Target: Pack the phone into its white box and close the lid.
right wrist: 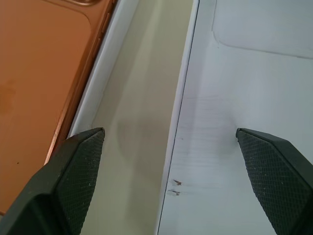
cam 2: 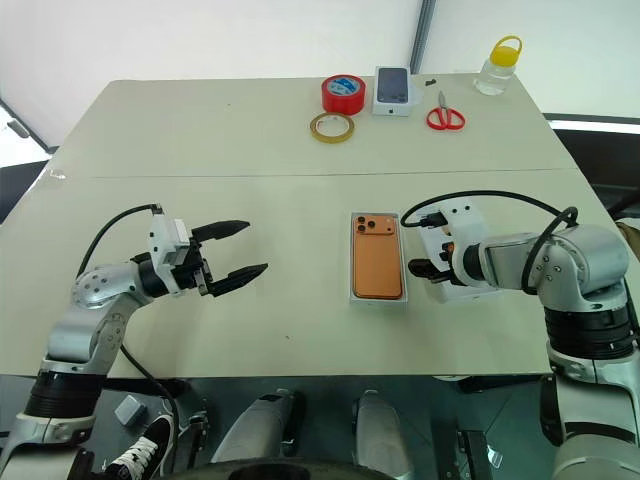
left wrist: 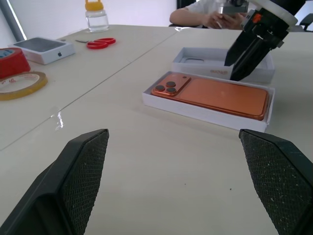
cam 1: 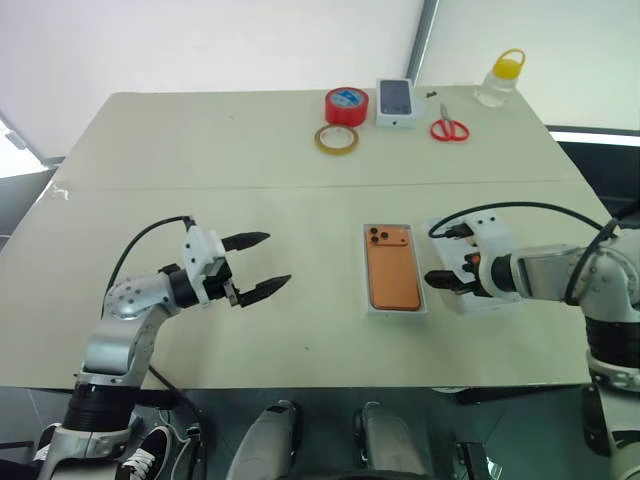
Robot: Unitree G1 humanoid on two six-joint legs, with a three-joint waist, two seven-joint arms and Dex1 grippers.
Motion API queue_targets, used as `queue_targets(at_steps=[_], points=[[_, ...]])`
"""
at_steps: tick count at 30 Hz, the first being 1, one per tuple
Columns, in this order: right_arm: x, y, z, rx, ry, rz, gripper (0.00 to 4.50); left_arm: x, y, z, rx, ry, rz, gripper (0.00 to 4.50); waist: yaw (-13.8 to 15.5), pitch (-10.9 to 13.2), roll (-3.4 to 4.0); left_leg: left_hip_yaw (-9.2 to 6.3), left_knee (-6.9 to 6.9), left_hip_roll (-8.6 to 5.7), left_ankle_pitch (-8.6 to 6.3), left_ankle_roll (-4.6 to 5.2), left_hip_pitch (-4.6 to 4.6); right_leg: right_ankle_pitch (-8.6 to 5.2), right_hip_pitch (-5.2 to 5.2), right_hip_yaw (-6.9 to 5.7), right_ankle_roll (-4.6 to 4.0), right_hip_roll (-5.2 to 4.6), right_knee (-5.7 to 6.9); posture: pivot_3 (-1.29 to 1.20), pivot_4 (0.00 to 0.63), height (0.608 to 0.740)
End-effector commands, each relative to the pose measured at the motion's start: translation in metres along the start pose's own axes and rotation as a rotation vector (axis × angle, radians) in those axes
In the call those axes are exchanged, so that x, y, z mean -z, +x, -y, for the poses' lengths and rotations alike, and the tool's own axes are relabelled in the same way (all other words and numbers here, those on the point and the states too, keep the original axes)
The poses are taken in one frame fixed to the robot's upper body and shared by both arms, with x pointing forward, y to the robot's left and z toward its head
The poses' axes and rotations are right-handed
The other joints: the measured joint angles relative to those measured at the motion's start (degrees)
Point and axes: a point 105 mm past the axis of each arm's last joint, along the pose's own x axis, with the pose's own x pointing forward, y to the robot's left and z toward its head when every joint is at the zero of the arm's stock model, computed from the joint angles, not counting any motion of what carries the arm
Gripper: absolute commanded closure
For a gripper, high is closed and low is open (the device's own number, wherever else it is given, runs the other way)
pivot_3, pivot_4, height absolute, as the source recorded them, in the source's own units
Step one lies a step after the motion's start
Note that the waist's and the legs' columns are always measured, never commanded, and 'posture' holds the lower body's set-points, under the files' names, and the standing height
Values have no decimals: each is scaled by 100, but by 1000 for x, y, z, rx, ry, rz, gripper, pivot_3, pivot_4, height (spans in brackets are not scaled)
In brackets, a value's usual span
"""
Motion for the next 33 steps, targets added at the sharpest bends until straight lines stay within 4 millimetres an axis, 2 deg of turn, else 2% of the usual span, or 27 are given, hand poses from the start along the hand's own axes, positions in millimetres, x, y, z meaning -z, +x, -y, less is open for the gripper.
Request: queue_targets(at_steps=[1, 15, 16, 17, 19, 24, 33], points=[[-4, -8, -5, -16, -12, 11, 0, -9, 3, 3, 11, 21, 26, 13, -1, 0, 0, 0, 0, 0, 0, 0, 0, 0, 0, 0, 0, 0, 0, 0, 150, 740], [-5, -8, -3, 62, -14, -10, 0, -9, 5, 5, 12, 19, 35, 13, 0, 0, 0, 0, 0, 0, 0, 2, 0, 0, 1, -1, 0, 1, -1, 0, 150, 740], [-3, -7, -3, 63, -17, -15, 507, -9, 6, 5, 12, 18, 35, 0, -3, 0, 0, 0, 0, 0, 0, 2, 0, 0, 1, -1, 0, 1, -1, 0, 150, 740], [-1, -7, -3, 67, -18, -19, 765, -9, 6, 5, 12, 19, 35, 0, -4, 0, 0, 0, 0, 1, 0, 2, 0, 0, 1, -1, 0, 1, -1, 0, 150, 740], [-1, -7, -2, 85, -40, -23, 1735, -9, 7, 5, 11, 17, 37, 0, -4, 0, 0, 0, 0, 1, 0, 2, 0, 0, 1, 0, 0, 2, -1, 0, 150, 740], [6, -3, 0, 107, -43, -45, 4399, -9, 7, 5, 9, 18, 36, 0, 2, 0, 0, 0, 0, 1, 0, 3, 0, 0, 2, -1, 0, 2, -2, 0, 150, 740], [4, -1, 1, 117, -20, -29, 4461, -10, 6, 2, -4, 18, 38, 0, 0, 0, 0, 0, 1, 1, -1, 4, 0, -1, 3, -1, 0, 2, -4, 0, 150, 740]])
